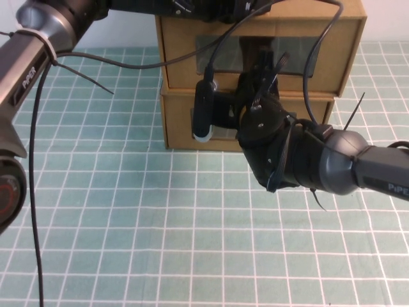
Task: Open the shoe box
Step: 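Pull the top drawer of the cardboard box fully open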
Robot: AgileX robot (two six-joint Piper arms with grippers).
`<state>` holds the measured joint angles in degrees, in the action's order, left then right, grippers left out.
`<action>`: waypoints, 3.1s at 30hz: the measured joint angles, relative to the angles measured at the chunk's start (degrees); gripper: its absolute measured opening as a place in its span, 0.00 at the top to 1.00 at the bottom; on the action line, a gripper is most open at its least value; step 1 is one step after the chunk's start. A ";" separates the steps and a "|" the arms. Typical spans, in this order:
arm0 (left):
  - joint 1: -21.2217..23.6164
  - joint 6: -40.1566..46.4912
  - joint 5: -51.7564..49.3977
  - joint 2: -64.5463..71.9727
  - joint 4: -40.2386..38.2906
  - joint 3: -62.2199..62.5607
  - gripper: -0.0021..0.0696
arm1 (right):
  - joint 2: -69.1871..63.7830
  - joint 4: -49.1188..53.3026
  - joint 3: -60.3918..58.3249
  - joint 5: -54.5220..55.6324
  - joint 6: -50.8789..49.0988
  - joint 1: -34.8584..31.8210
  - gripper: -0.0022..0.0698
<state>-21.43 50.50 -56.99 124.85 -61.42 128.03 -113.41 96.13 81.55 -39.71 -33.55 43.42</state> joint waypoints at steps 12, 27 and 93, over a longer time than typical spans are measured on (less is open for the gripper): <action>0.00 -3.41 -0.14 0.08 3.96 0.92 0.98 | -0.35 -0.76 0.03 -2.27 -4.30 1.45 0.84; -0.36 -10.23 -4.92 2.13 10.44 7.56 0.98 | -0.80 -2.68 0.03 -8.93 -7.96 5.26 0.87; 0.58 -17.19 -7.02 -24.41 22.86 6.47 0.98 | 53.38 -60.12 -5.94 -22.88 24.49 24.36 0.76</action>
<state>-20.84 33.32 -64.02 100.43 -38.56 134.50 -60.03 36.01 75.61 -62.59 -9.05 67.79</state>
